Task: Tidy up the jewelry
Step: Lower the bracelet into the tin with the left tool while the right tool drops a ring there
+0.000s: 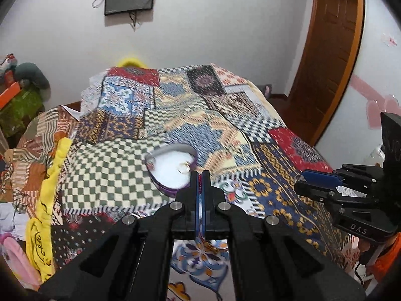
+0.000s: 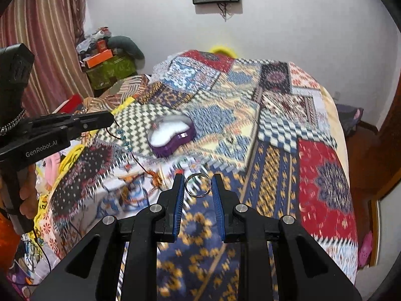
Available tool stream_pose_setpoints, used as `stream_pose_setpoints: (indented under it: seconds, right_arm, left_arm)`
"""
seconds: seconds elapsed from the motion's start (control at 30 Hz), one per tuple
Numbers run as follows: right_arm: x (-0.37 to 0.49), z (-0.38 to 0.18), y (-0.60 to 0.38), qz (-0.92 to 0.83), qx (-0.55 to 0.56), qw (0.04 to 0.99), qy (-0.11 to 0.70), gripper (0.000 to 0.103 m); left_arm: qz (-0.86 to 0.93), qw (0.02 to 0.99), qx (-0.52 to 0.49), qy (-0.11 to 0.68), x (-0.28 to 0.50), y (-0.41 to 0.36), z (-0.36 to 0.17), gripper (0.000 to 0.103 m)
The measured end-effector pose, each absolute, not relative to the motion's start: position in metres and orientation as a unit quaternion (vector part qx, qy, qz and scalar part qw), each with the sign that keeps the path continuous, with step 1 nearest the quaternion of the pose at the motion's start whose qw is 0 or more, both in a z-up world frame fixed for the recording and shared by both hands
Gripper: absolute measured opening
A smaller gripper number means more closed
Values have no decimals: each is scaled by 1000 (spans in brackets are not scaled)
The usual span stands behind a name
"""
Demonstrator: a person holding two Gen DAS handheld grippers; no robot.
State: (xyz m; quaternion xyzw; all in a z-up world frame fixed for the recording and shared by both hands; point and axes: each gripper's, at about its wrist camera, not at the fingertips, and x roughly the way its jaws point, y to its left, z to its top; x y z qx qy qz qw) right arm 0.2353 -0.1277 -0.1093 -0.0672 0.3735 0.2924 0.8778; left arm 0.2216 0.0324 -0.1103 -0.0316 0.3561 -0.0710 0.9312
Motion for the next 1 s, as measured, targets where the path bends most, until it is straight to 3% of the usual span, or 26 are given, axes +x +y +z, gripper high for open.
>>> stream_pose_setpoints:
  seconds: [0.43,1.0]
  right_arm:
    - [271,-93,-74,315,-91,880,345,20]
    - [334,-124,-29,330,-136,856,375,20]
  left_arm:
    - [-59,948,-36,310,249,60,-83,0]
    - [-68,936,-62,340,314,79,-121,0]
